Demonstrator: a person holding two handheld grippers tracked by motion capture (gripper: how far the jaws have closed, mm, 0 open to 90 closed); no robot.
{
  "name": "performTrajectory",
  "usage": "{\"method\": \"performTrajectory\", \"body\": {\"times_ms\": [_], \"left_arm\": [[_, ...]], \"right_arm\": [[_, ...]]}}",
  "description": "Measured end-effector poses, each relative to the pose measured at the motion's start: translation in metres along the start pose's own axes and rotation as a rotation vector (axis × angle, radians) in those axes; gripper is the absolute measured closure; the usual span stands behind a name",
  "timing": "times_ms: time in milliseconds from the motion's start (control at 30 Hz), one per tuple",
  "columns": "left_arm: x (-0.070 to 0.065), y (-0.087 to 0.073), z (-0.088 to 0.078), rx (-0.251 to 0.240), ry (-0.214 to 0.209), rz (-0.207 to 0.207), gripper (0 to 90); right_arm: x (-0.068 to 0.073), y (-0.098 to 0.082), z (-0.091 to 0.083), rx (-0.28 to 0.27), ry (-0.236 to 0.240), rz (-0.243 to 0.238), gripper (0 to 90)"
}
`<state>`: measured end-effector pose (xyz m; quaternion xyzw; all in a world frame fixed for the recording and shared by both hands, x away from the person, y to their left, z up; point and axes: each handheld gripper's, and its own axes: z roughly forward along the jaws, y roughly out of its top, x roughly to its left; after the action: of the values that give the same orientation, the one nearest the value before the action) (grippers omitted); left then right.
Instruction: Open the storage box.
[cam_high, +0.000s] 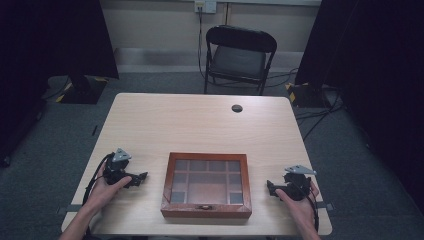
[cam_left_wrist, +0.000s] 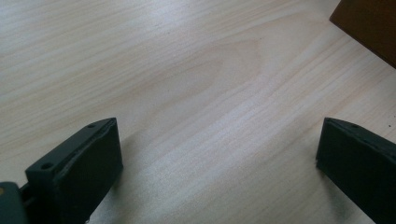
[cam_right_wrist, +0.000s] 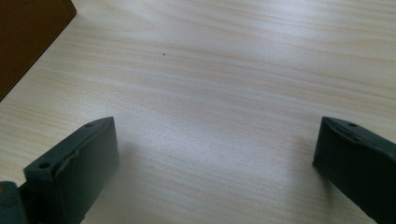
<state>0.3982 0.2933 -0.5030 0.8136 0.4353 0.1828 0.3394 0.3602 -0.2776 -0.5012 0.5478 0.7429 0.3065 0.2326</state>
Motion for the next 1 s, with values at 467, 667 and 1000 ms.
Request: {"method": "performTrajectory", "body": {"times_ms": [467,667,1000], "left_arm": [[0.0,0.0,0.0,0.0,0.002,0.002,0.0],[0.0,0.0,0.0,0.0,0.002,0.001,0.0],[-0.001,0.0,0.0,-0.004,0.008,-0.008,0.0]], "right_arm": [[-0.001,0.008,-0.009,0.003,0.099,-0.004,23.0],[0.002,0.019,-0.021,-0.028,0.173,-0.002,29.1],[0.025,0.053,-0.039,-0.08,0.32,-0.064,32.0]]}}
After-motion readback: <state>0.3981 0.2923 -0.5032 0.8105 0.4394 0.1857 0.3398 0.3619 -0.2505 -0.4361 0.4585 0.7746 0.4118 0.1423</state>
